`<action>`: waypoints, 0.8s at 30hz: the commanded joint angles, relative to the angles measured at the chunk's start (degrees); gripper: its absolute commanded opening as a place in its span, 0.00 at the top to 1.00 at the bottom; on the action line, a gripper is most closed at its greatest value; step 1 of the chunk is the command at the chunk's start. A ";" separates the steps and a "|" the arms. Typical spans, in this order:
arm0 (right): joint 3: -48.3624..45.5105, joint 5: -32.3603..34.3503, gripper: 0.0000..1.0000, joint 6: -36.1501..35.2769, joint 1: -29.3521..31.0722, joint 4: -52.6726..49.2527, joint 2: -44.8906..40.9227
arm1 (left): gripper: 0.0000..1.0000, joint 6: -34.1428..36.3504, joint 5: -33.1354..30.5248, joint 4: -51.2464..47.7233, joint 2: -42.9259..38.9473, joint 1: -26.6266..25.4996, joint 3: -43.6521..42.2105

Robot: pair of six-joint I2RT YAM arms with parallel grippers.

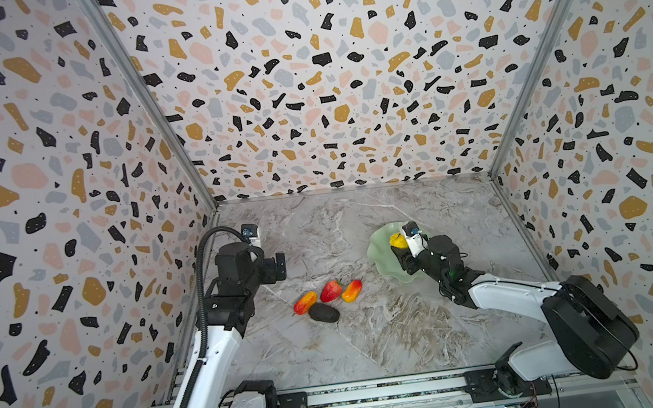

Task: Place and organize the fake fruits in the fruit bowl
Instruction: 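Carry the yellow apple to the green bowl and release it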

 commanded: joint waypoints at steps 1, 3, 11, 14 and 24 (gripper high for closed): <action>4.07 1.77 0.58 4.27 -0.96 0.25 2.17 | 0.00 -0.12 0.15 1.91 -0.05 0.34 -0.48; 5.43 1.52 0.58 4.49 -1.33 -0.76 4.06 | 0.00 -0.15 0.11 1.92 -0.06 0.34 -0.48; 9.19 0.22 0.57 6.57 -2.40 -1.82 10.85 | 0.00 -0.09 -0.16 1.88 -0.01 0.41 -0.57; 10.87 -0.24 0.54 7.04 -2.51 -2.93 13.23 | 0.01 -0.16 -0.39 1.90 -0.07 0.42 -0.72; 13.09 -0.09 0.49 7.69 -3.27 -3.78 18.16 | 0.00 -0.14 -0.38 1.96 -0.27 0.42 -0.74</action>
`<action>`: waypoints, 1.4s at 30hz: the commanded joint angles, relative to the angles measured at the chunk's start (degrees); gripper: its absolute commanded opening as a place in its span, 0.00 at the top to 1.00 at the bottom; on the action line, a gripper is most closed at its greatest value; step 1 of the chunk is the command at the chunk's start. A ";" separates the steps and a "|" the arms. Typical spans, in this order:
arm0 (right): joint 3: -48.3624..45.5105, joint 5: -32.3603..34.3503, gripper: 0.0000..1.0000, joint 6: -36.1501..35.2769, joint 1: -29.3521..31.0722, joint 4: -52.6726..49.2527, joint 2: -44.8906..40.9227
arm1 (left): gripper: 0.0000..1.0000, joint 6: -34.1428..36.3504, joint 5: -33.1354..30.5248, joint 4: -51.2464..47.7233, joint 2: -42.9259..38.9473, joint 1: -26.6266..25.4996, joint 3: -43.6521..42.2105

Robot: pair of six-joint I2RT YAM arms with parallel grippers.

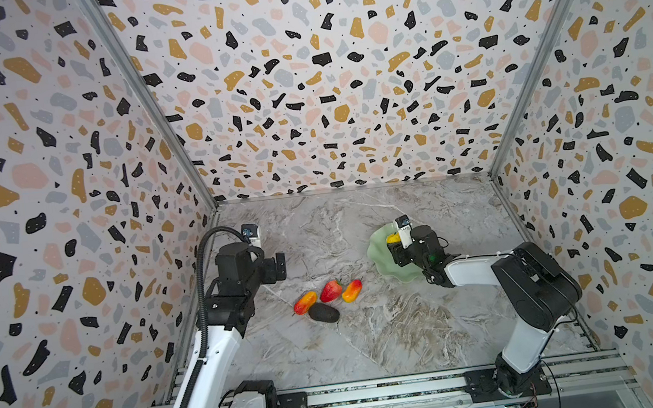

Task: Place and organize the fake fruits in the fruit bowl
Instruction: 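Carry the yellow apple to the green bowl and release it, then move the right gripper back over the mango nearest the robot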

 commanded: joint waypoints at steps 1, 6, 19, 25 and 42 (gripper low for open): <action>2.07 0.28 0.49 1.21 -0.43 -0.68 0.67 | 0.00 -0.15 -0.40 1.64 -0.25 0.42 -0.53; 2.51 1.04 0.45 1.81 -0.45 -0.20 2.47 | 0.00 -0.17 -0.35 1.66 -0.16 0.42 -0.59; 4.45 5.05 0.38 1.98 -0.39 0.02 5.65 | 0.00 -0.23 -0.10 1.75 0.02 0.42 -0.57; 4.56 6.18 0.35 2.60 -0.36 1.18 6.49 | 0.00 -0.17 0.17 1.75 -0.01 0.42 -0.52; 3.07 7.24 0.22 1.53 0.04 -1.90 0.70 | 0.00 -0.18 0.48 1.75 0.01 0.42 -0.58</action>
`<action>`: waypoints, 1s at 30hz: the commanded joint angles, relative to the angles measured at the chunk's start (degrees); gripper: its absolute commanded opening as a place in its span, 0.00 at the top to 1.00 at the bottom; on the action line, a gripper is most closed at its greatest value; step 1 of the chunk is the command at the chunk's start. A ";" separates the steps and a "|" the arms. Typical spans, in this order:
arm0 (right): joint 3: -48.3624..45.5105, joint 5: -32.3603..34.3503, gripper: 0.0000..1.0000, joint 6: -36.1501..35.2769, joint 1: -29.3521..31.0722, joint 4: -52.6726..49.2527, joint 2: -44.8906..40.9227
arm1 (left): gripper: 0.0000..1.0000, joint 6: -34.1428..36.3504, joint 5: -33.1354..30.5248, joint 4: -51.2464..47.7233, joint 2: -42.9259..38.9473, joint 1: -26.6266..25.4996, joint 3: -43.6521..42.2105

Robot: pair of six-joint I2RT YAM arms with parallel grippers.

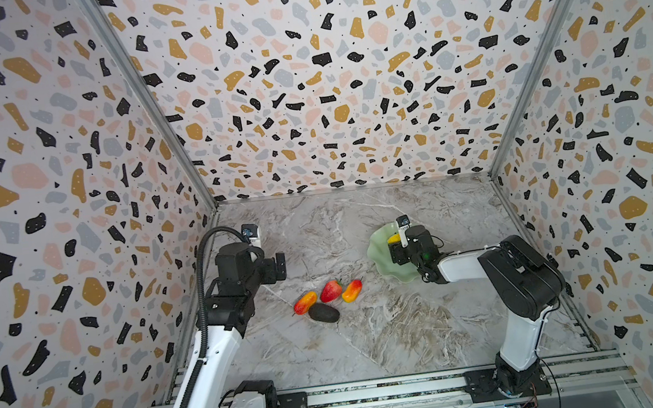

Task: Place and organize the fake fruits in the fruit bowl
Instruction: 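Move the right gripper back over the mango nearest the robot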

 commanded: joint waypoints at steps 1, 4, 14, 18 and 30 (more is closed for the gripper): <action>-0.10 0.79 0.21 -0.55 0.23 -1.03 -4.47 | 0.00 -0.17 0.48 1.72 0.04 0.42 -0.54; -0.37 0.75 0.19 -0.69 0.21 -2.08 -6.05 | 0.00 -0.16 0.57 1.72 -0.12 0.42 -0.61; 5.02 -5.48 0.01 -12.16 4.46 -19.16 -16.59 | 0.00 -0.18 0.61 1.72 -0.19 0.42 -0.61; 6.69 -9.97 0.01 -24.12 11.15 -28.13 -21.09 | 0.00 -0.16 0.66 1.70 -0.21 0.42 -0.61; 10.05 -21.24 0.00 -49.46 21.10 -37.19 -14.89 | 0.00 -0.17 1.18 1.72 -0.78 0.42 -0.79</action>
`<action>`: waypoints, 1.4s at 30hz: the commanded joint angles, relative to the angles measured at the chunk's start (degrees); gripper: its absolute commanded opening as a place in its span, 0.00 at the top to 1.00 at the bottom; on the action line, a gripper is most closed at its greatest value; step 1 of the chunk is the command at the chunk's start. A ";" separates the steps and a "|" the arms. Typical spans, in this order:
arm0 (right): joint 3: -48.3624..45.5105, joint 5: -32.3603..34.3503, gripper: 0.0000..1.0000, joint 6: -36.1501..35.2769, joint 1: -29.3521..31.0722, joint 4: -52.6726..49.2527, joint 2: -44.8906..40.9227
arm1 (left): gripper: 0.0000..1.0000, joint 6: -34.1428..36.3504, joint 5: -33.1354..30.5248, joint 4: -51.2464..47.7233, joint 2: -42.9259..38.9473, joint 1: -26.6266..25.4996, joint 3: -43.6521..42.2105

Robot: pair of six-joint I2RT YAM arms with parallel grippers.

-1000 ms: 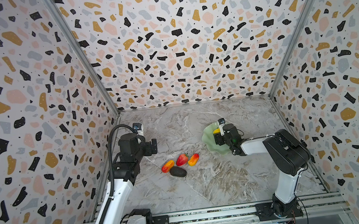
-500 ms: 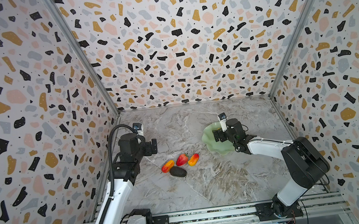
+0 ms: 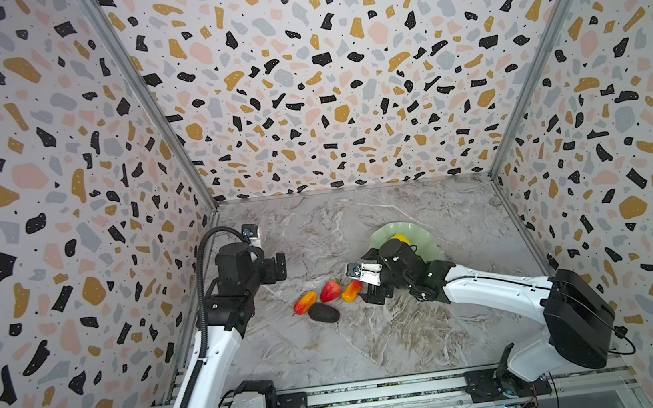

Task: Place and organize the fake fruits in the fruit bowl
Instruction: 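Move the right gripper back over the mango nearest the robot, then close the right gripper on the red-orange mango and lift it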

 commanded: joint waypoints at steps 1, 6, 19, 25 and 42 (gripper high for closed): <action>4.81 -5.44 0.00 -8.48 -0.32 -6.69 4.07 | 0.00 -0.16 0.73 1.72 -0.89 0.42 -0.87; 11.33 -6.30 0.01 -11.99 -0.30 -12.49 12.09 | 0.00 -0.21 0.72 1.80 -1.40 0.42 -1.05; 17.85 -8.37 0.13 -11.81 -0.60 -15.67 20.57 | 0.00 -0.18 0.73 1.90 -1.40 0.51 -1.05; 18.77 -8.10 0.29 -11.20 -0.65 -16.33 22.08 | 0.00 -0.17 0.68 1.98 -1.47 0.68 -1.05; 18.37 -7.95 0.65 -9.85 -0.37 -19.20 20.81 | 0.01 -0.28 0.81 2.01 -1.09 0.77 -1.14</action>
